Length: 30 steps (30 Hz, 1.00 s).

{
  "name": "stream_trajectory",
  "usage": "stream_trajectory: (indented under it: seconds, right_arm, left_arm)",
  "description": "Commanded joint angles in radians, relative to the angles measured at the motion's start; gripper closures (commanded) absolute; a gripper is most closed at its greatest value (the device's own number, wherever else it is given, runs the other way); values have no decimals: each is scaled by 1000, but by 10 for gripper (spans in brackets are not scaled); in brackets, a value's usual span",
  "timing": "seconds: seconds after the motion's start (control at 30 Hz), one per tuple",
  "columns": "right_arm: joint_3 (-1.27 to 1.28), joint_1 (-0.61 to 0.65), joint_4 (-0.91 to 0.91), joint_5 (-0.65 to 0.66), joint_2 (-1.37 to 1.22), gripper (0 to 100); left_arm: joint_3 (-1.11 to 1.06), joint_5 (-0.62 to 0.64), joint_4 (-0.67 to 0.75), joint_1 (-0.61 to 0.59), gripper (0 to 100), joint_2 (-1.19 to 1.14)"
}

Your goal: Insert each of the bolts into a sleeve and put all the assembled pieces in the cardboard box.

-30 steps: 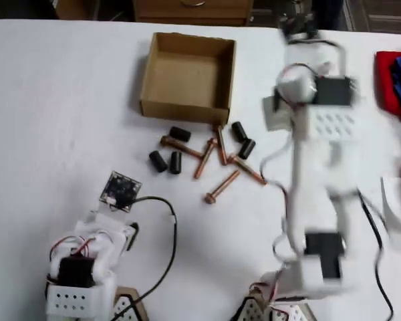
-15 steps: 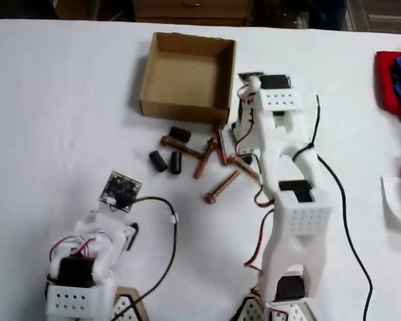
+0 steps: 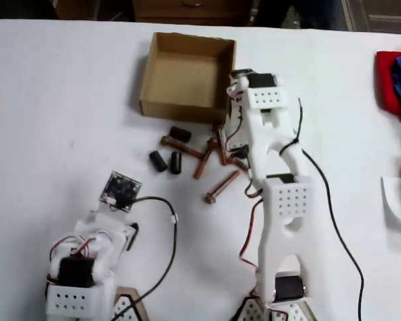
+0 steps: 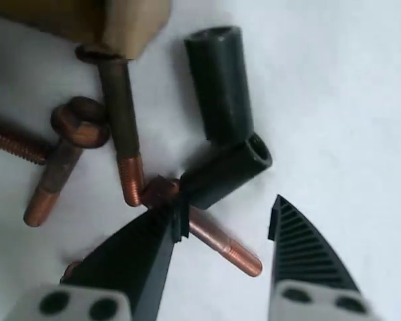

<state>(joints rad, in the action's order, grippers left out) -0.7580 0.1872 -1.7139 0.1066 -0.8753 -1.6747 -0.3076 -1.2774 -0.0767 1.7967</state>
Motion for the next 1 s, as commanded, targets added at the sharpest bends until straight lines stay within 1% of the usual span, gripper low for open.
stream_trajectory:
  seconds: [0.0,0.13,0.2,0.3,0.37,0.5,0.63,0.83,0.97]
  right_arm:
    - [-89,5,7,-37,-47,804]
    - [-130,-2,1,-72,-111,820]
    - [-132,-2,1,-71,-130,871]
    - [-132,-2,1,-66,-142,983]
    - [-132,-4,1,-66,-142,971]
    - [-132,-30,-13,-58,-122,978]
    - [-106,-59,-54,63,-25,978]
    - [213,-153,-42,143,196,978]
    - [379,-189,48,201,249,975]
  left_arm:
    - [-21,9,8,9,793,-2]
    - [-21,9,8,9,793,-2]
    - [-21,9,8,9,793,-2]
    - [-21,9,8,9,793,-2]
    - [-21,9,8,9,793,-2]
    - [-21,9,8,9,793,-2]
    - [-21,9,8,9,793,-2]
    - [-21,9,8,9,793,-2]
    - [-21,9,8,9,793,-2]
